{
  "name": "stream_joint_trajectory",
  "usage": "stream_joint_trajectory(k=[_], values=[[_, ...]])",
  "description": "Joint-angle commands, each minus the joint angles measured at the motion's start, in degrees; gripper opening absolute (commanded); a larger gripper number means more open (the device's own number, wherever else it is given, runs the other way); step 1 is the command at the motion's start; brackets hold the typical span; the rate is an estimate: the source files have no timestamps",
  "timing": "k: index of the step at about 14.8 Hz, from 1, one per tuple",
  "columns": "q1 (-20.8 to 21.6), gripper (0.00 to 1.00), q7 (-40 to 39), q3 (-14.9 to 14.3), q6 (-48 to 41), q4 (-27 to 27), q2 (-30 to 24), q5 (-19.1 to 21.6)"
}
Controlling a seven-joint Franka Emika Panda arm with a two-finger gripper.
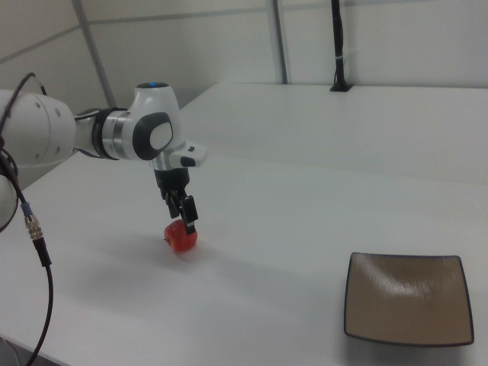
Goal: Apples placed on a ceramic plate
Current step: 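Close the gripper around the red apple and lift it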
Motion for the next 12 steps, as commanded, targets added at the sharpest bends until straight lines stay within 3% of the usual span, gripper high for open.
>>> stream_joint_trajectory(k=[1, 6, 7, 8, 9, 12], values=[[0.2, 1.00, 3.4, 0.9, 2.1, 1.1, 3.2, -1.0], [0.3, 0.98, 3.4, 1.9, 2.2, 1.1, 4.1, -2.3], [0.4, 0.82, 3.5, 2.6, 2.0, 1.1, 4.1, -3.3], [0.3, 0.73, 3.8, 3.3, 1.9, 1.0, 4.1, -3.8], [0.2, 0.54, 4.7, 3.3, 2.0, 1.0, 4.1, -3.9], [0.0, 0.51, 5.1, 3.3, 2.0, 1.0, 4.1, -4.0]])
